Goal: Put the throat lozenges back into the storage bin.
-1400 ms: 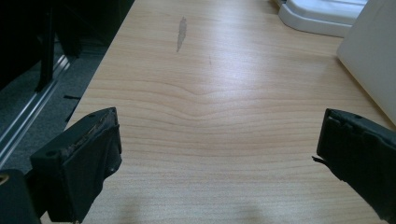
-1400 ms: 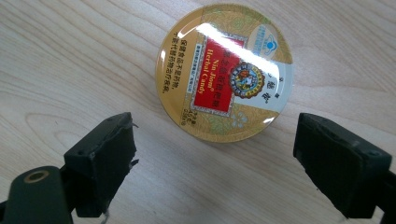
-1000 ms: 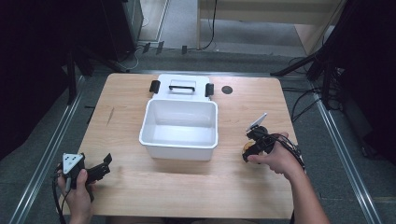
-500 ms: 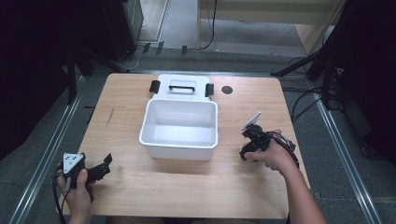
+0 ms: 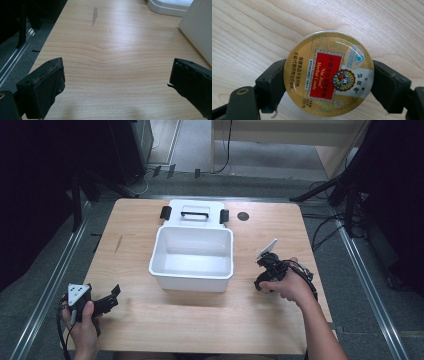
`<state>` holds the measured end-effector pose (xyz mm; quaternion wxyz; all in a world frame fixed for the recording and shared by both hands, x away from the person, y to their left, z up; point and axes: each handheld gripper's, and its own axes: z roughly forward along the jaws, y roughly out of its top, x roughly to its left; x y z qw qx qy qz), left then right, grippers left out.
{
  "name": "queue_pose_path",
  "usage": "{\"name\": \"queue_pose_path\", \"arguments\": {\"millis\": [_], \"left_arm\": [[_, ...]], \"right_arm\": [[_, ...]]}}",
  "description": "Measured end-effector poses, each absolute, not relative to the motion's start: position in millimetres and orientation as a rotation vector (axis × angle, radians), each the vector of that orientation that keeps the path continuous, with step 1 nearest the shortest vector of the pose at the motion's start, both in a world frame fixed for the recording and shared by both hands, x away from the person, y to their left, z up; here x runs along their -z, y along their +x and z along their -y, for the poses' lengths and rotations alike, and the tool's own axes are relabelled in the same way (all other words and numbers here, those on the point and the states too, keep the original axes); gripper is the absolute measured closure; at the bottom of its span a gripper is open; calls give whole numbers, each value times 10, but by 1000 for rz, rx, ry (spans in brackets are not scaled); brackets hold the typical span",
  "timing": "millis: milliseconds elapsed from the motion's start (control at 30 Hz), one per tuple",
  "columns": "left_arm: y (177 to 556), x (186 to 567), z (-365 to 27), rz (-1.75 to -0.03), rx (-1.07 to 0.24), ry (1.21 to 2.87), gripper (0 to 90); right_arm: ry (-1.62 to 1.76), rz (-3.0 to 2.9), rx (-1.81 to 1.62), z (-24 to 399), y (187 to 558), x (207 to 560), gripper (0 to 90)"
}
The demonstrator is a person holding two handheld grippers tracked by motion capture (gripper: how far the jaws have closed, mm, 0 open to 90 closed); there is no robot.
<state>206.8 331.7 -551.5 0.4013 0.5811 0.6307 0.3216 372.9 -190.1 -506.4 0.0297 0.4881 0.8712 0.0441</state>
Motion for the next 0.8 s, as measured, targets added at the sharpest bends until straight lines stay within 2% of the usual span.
{"name": "queue_pose_path", "arguments": {"millis": [300, 800], "left_arm": [[2069, 5514, -3316, -1595, -813, 1471, 2], [2071, 5516, -3319, -1594, -811, 1471, 2]], "right_arm": [[1486, -2661, -190, 1922, 3744, 4871, 204], [1353, -2685, -252, 1802, 3793, 4326, 204]]}}
